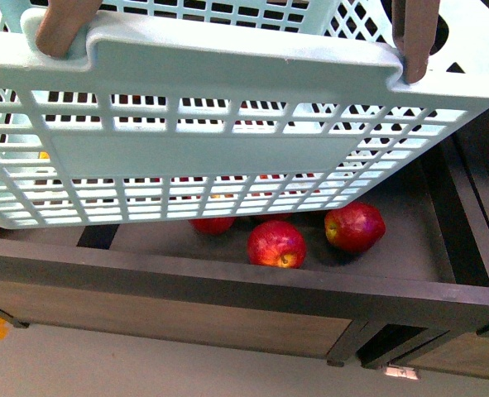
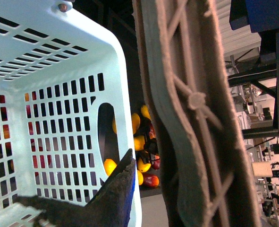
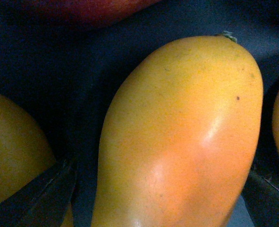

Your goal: Pick mango and avocado into basket

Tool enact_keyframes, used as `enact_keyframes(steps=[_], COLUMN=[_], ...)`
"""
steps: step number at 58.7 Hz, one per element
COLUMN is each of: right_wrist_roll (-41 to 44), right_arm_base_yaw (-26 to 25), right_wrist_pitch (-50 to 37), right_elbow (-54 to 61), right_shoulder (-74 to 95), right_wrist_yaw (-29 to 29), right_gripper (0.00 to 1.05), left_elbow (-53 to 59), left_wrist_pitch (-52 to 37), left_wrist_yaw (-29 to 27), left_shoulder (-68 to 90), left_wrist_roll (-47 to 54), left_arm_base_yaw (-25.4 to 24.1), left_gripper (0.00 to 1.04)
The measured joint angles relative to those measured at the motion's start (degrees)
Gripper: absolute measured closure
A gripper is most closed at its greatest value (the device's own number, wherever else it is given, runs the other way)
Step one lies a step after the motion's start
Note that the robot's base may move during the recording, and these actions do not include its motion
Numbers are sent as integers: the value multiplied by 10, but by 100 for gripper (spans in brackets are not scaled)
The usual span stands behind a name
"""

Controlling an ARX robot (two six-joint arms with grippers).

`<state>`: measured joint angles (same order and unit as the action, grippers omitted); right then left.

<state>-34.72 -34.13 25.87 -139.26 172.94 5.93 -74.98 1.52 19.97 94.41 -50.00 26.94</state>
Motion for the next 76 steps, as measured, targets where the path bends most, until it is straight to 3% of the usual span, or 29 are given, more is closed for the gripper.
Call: enact_keyframes(steps=[3, 8, 17, 33, 50, 61, 71, 76], right_wrist_roll=[-1, -2, -2, 31, 157, 257, 280, 280], right_arm_base_yaw=[0, -1, -2, -4, -1, 16, 52, 73], right_wrist_pitch=[0, 6, 1, -97, -259, -376, -414, -414], right_elbow=[-1, -5, -1, 136, 362, 576, 729, 770], right_shoulder=[1, 3, 3, -65, -230, -438, -607, -664], right_wrist_yaw=[-1, 1, 0, -37, -87, -186, -264, -271], right_gripper=[9, 26, 40, 42, 42, 42, 42, 42], left_elbow=[0, 0, 0, 0, 0, 0, 0, 0], left_wrist_pitch=[0, 0, 0, 0, 0, 0, 0, 0], left_wrist_yaw=[0, 0, 0, 0, 0, 0, 0, 0], left_shoulder=[0, 0, 0, 0, 0, 0, 0, 0], left_wrist_roll=[0, 0, 0, 0, 0, 0, 0, 0], left_arm_base_yaw=[0, 0, 0, 0, 0, 0, 0, 0], left_gripper=[77, 77, 77, 77, 77, 77, 77, 77])
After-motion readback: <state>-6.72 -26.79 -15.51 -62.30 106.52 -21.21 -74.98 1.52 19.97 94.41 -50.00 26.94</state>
